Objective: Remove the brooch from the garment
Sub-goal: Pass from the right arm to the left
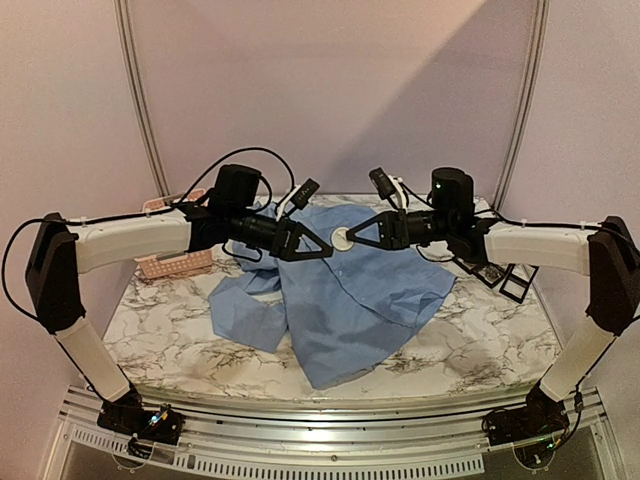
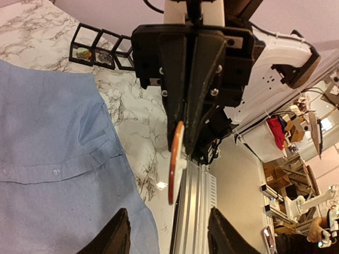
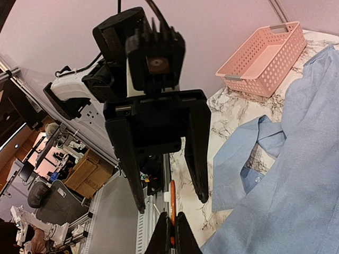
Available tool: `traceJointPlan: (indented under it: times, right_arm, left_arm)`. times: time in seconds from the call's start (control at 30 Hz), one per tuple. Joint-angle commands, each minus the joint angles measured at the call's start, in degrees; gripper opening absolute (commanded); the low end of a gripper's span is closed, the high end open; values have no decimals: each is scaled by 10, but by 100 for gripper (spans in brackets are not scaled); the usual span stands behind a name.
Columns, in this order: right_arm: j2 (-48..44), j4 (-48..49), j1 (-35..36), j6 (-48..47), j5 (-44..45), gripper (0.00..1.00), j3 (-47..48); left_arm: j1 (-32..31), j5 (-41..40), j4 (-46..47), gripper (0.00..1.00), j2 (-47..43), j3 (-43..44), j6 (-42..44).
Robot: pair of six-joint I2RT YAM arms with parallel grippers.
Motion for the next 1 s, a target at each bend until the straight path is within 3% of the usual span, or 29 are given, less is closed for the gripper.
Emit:
traceJointPlan:
  times: [0.0,0.33,0.77,0.97]
  right_arm:
    - [11,6,4,2,-12,0,17]
    - [26,-15,12,-8,-15,0,38]
    - [32,-35,21,-18,-19,0,47]
    - [34,-38,21,-20,-19,0,48]
  left_arm:
    - [-7,-3,-4,48,9,5,-1]
    - [-7,10,12,32,13,3,-17]
    - [-6,15,24,25,9,2,-29]
    - [-6,20,29,4,11,0,-33]
